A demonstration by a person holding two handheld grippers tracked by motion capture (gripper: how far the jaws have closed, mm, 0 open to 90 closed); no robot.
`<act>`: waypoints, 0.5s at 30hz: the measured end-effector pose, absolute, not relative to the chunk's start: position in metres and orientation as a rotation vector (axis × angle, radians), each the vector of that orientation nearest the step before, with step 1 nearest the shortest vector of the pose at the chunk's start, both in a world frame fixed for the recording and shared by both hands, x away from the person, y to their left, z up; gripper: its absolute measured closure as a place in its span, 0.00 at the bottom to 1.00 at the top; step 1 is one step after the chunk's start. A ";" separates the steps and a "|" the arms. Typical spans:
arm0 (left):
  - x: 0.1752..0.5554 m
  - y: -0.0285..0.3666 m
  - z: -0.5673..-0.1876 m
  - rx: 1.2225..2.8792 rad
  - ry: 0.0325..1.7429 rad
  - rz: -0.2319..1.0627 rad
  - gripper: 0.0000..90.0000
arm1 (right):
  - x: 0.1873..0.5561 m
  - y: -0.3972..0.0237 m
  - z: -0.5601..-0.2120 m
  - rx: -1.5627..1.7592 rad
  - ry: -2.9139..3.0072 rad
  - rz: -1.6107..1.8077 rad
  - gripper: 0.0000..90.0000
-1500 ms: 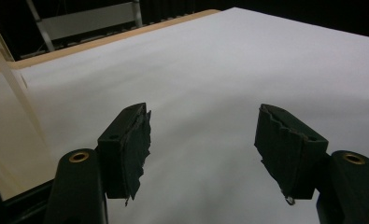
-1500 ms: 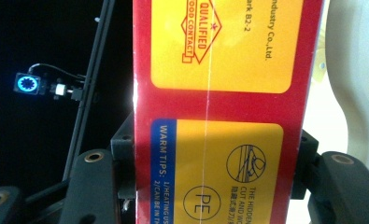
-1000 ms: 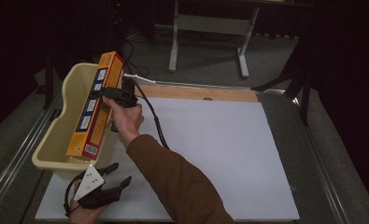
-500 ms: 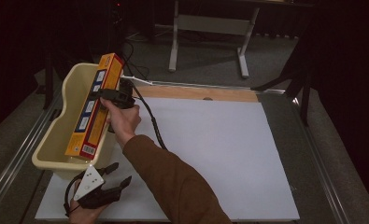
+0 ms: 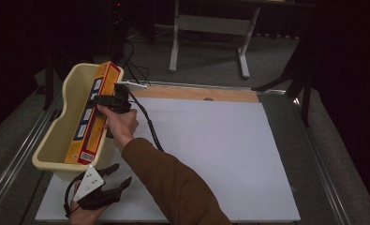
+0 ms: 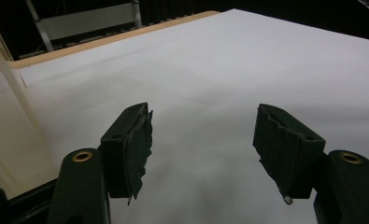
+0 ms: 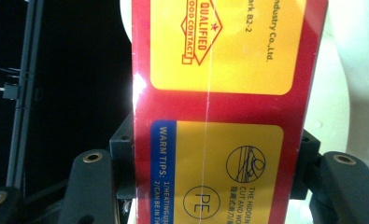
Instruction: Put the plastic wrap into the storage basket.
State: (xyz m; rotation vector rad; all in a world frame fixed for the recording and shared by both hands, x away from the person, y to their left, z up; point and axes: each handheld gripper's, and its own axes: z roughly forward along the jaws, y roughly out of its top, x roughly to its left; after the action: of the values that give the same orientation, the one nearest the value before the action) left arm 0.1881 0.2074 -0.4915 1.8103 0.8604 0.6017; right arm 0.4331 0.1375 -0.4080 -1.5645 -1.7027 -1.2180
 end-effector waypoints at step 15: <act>0.187 0.206 -0.492 1.820 0.858 0.608 0.42 | 0.431 0.138 -0.406 -1.612 -1.725 -1.188 0.43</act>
State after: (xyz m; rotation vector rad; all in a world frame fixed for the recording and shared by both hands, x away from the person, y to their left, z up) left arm 0.1872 0.2062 -0.4918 1.8202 0.8580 0.6083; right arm 0.4310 0.1379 -0.4057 -1.6118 -1.7248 -1.1880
